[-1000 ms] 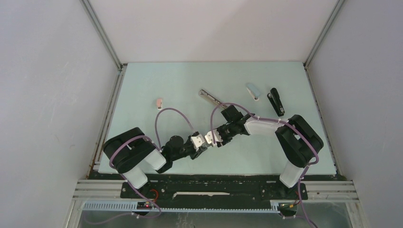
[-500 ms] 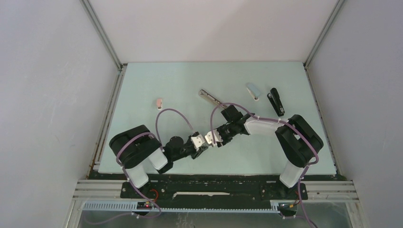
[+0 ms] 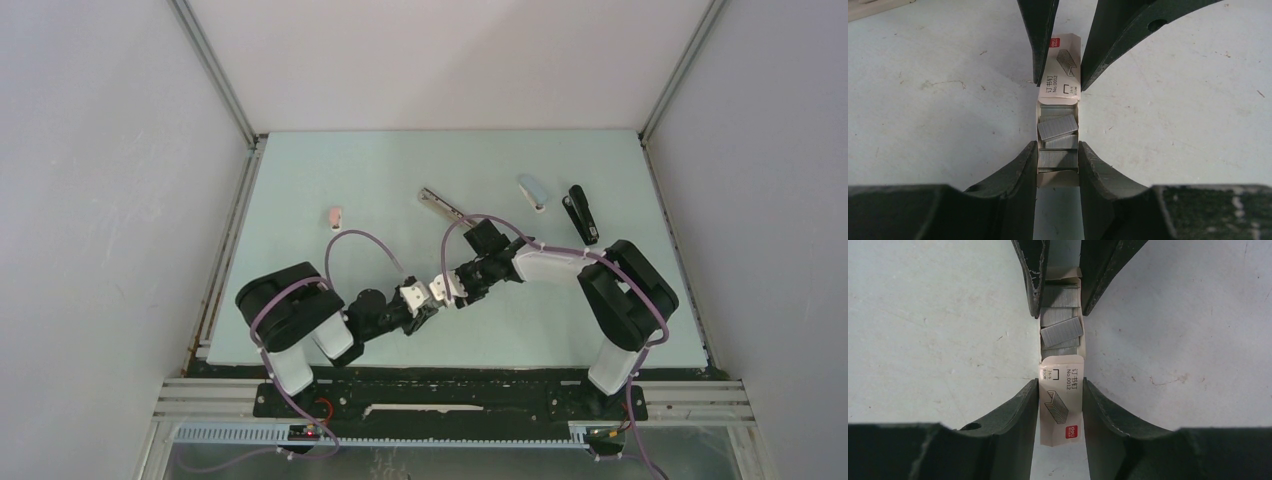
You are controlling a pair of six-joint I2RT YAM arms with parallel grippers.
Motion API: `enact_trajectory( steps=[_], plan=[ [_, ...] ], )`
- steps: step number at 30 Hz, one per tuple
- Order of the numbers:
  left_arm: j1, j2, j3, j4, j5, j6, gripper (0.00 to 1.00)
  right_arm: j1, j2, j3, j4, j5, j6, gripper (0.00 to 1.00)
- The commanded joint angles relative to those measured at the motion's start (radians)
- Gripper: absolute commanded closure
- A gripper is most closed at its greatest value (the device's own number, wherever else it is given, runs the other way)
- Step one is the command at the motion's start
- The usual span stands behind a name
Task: Unload the staples from the stapler
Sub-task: Close the staple box at the center of the board.
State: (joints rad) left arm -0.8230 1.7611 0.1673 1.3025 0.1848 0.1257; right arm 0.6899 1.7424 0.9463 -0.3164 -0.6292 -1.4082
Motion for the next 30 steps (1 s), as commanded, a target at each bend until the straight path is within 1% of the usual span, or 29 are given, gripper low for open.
enact_trajectory(
  steps=[1,13,18,25,30],
  plan=[
    [-0.009,0.025,-0.012,0.028,-0.094,-0.055,0.64,0.041,0.045,0.006,-0.050,0.051,0.005,0.55],
    [-0.029,0.060,-0.005,0.073,-0.113,-0.089,0.65,0.043,0.059,0.019,-0.056,0.047,0.028,0.55],
    [-0.035,0.089,0.002,0.093,-0.063,-0.080,0.65,0.045,0.060,0.022,-0.056,0.050,0.033,0.56],
    [-0.035,0.096,-0.005,0.100,0.011,-0.031,0.66,0.045,0.059,0.021,-0.059,0.048,0.028,0.56],
    [-0.036,0.096,-0.004,0.102,0.027,-0.012,0.65,0.045,0.054,0.022,-0.071,0.041,0.014,0.57]
  ],
)
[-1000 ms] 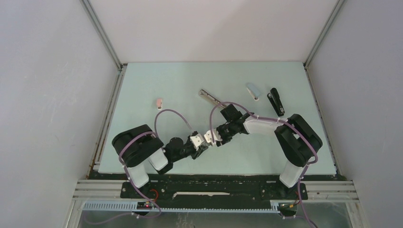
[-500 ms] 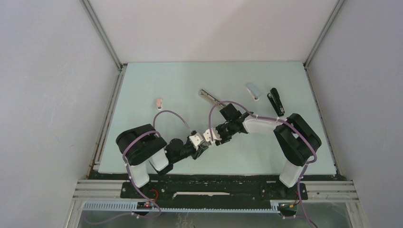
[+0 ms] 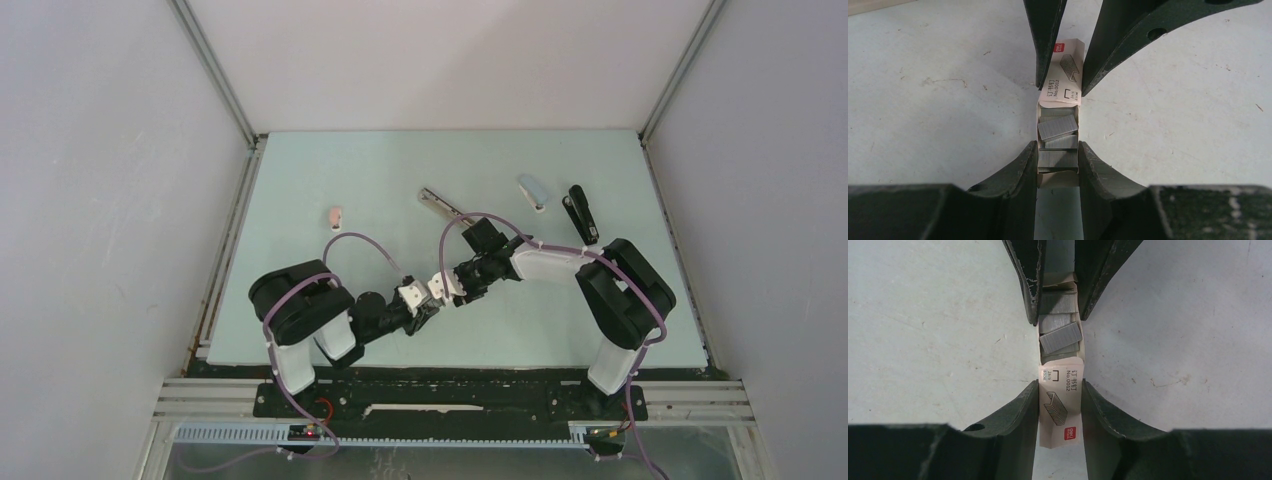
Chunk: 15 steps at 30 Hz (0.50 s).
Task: Unload the staples from the stapler
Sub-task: Close the staple box at the center of the board.
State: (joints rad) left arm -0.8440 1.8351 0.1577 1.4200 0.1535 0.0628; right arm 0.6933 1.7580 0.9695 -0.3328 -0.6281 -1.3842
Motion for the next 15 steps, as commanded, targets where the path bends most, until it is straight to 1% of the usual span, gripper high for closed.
enact_trajectory(
  steps=[1,7,15],
  plan=[
    [-0.015,0.024,0.006,-0.016,0.061,0.055,0.65,0.041,0.038,-0.002,-0.057,0.038,-0.013,0.57],
    [-0.006,0.033,0.021,-0.015,0.078,0.058,0.65,0.041,0.038,-0.002,-0.071,0.034,-0.033,0.57],
    [0.042,0.044,0.035,-0.015,0.157,0.051,0.65,0.042,0.040,-0.002,-0.072,0.039,-0.035,0.57]
  ],
)
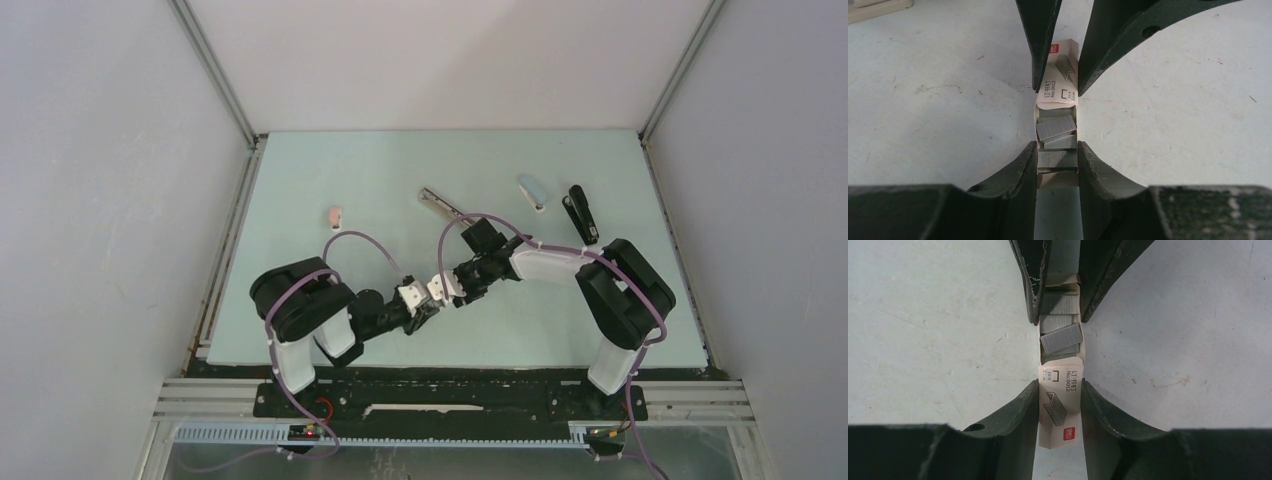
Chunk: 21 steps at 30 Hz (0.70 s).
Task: Unload the staples from the stapler
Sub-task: Close the staple box at the center of the board.
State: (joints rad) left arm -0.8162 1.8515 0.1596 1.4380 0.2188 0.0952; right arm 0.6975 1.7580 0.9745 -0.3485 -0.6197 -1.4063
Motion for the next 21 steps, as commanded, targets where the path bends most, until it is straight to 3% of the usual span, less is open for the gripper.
enact_trajectory(
  steps=[1,21],
  plan=[
    [0.020,0.027,0.036,-0.033,0.101,0.017,0.65,0.037,0.041,-0.007,-0.056,0.030,-0.013,0.57],
    [0.031,0.067,0.061,-0.033,0.117,0.005,0.65,0.039,0.047,-0.007,-0.060,0.032,-0.016,0.57]
  ],
)
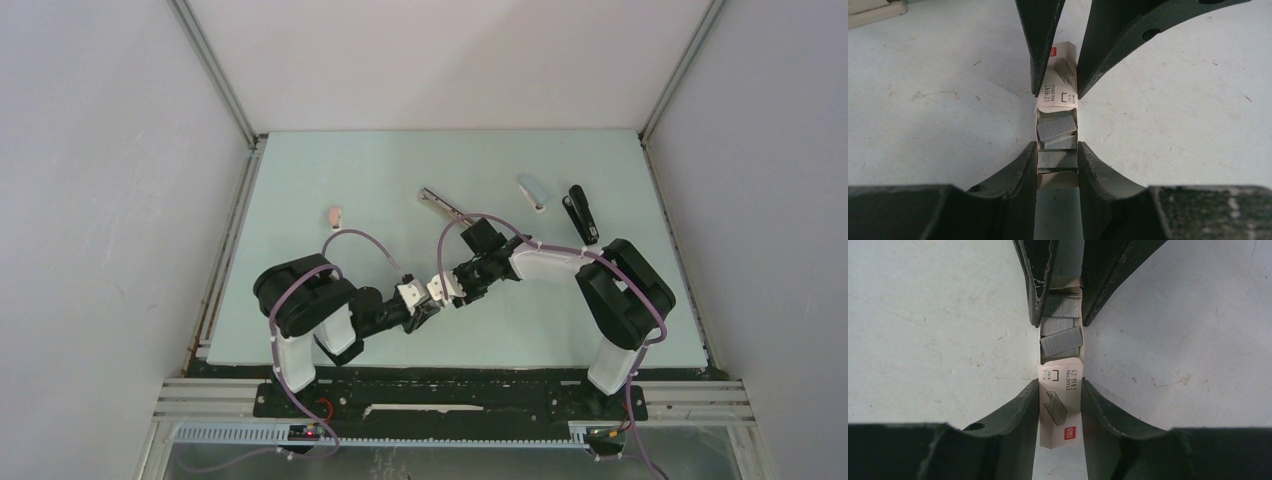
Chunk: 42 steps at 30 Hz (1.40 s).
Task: Unload the staples from the stapler
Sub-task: Close the staple box at the center of the board.
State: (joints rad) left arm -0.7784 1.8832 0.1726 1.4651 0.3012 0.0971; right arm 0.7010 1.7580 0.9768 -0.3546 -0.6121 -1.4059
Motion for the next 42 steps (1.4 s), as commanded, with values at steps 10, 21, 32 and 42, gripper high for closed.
enact_trajectory(
  steps=[10,21,32,42],
  plan=[
    [-0.005,0.044,0.045,-0.060,0.023,0.004,0.65,0.035,0.048,-0.009,-0.048,0.030,-0.010,0.57],
    [-0.004,0.053,0.040,-0.060,0.020,0.008,0.65,0.036,0.054,-0.001,-0.047,0.041,0.005,0.57],
    [-0.005,0.060,0.038,-0.060,0.018,0.012,0.66,0.031,0.051,0.000,-0.035,0.048,0.022,0.53],
    [-0.005,0.065,0.033,-0.059,0.013,0.016,0.66,0.012,0.038,-0.001,-0.022,0.040,0.048,0.42]
  ],
)
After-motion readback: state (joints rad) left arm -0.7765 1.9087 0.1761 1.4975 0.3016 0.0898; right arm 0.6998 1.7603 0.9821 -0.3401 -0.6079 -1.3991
